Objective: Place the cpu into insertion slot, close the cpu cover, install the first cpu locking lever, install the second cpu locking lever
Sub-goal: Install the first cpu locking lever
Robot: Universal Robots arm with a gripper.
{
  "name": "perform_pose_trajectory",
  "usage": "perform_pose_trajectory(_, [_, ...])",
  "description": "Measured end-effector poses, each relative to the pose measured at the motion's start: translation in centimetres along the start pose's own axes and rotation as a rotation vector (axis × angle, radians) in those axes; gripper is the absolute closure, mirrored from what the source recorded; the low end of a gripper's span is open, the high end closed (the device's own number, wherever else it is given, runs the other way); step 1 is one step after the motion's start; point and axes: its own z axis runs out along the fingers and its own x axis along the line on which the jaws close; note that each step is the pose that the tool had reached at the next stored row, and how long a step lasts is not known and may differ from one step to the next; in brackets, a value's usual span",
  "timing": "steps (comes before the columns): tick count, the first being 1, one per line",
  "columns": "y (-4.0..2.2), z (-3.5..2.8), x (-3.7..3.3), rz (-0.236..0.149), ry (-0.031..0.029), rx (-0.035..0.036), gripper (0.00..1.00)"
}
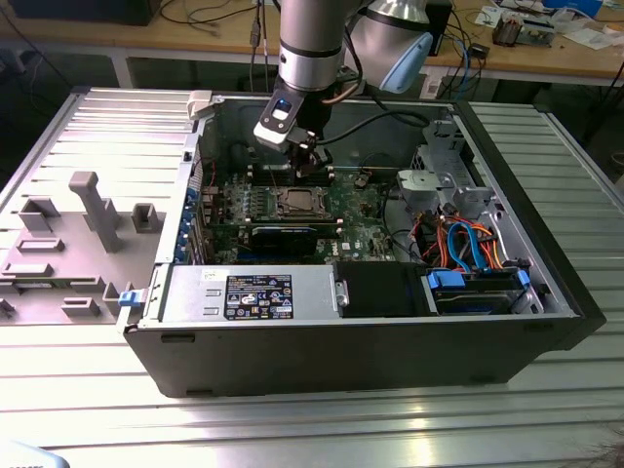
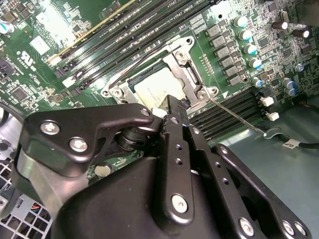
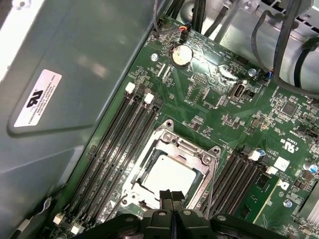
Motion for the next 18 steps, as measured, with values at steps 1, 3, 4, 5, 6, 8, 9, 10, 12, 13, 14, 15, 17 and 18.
perform_pose_trajectory(1, [0.0, 0.0, 0.0, -0.003, 0.0, 0.0, 0.89])
perform_pose_trajectory(3, [0.0, 0.0, 0.0, -0.02, -0.0005, 0.0001, 0.89])
perform_pose_trajectory(4, [0.0, 0.0, 0.0, -0.037, -0.001, 0.0003, 0.89])
perform_pose_trajectory(5, [0.0, 0.0, 0.0, -0.068, -0.0017, 0.0005, 0.89])
perform_pose_trajectory(6, [0.0, 0.0, 0.0, -0.084, -0.0021, 0.0006, 0.89])
perform_pose_trajectory(8, [0.0, 0.0, 0.0, -0.092, -0.0024, 0.0007, 0.89])
perform_pose_trajectory(9, [0.0, 0.0, 0.0, -0.094, -0.0025, 0.0008, 0.89])
perform_pose_trajectory(10, [0.0, 0.0, 0.0, -0.096, -0.0025, 0.0007, 0.89])
perform_pose_trajectory(12, [0.0, 0.0, 0.0, -0.101, -0.0026, 0.0008, 0.89])
perform_pose_trajectory(13, [0.0, 0.0, 0.0, -0.103, -0.0027, 0.0008, 0.89])
perform_pose_trajectory(14, [0.0, 0.0, 0.0, -0.105, -0.0027, 0.0008, 0.89])
perform_pose_trajectory(15, [0.0, 0.0, 0.0, -0.108, -0.0028, 0.0009, 0.89])
perform_pose_trajectory(17, [0.0, 0.0, 0.0, -0.113, -0.0029, 0.0009, 0.89])
perform_pose_trajectory(18, [0.0, 0.0, 0.0, -0.115, -0.003, 0.001, 0.89])
